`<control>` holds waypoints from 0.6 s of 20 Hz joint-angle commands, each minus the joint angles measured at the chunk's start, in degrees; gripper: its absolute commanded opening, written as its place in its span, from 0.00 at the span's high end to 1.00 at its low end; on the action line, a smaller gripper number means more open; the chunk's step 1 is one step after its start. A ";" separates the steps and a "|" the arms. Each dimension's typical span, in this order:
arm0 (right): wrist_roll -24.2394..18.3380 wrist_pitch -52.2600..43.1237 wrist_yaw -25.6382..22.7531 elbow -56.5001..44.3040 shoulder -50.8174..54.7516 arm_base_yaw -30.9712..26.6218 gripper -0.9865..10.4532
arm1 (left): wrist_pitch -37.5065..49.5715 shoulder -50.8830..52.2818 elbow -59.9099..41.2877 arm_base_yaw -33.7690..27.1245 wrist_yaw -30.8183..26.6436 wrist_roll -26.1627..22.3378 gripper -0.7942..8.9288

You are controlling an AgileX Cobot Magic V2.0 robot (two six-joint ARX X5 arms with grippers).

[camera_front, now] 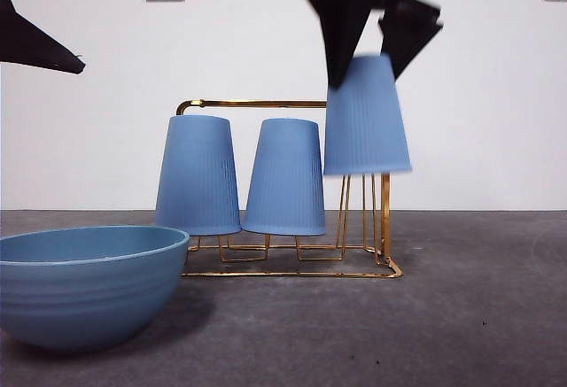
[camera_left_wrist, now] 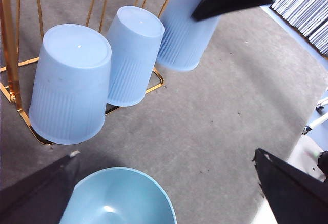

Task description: Right arm lift cup from the cupboard, then place it on the right of the bowl

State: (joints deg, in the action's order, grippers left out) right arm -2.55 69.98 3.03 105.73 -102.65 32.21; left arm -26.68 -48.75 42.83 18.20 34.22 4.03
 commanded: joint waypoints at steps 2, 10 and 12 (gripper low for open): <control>0.83 0.17 1.25 0.74 1.84 0.39 0.69 | 0.94 -0.37 0.81 0.26 -1.29 0.50 0.34; 0.83 -13.09 2.49 -18.08 17.79 0.22 0.69 | 1.20 -4.50 0.81 0.31 -1.42 1.46 0.34; 1.25 -16.85 4.74 -24.63 23.67 0.17 0.69 | 2.34 -6.56 0.81 0.31 -1.42 2.91 0.34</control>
State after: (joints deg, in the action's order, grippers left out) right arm -2.26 53.32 7.55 80.64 -78.48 32.08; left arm -24.91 -54.74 42.83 18.24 32.91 5.96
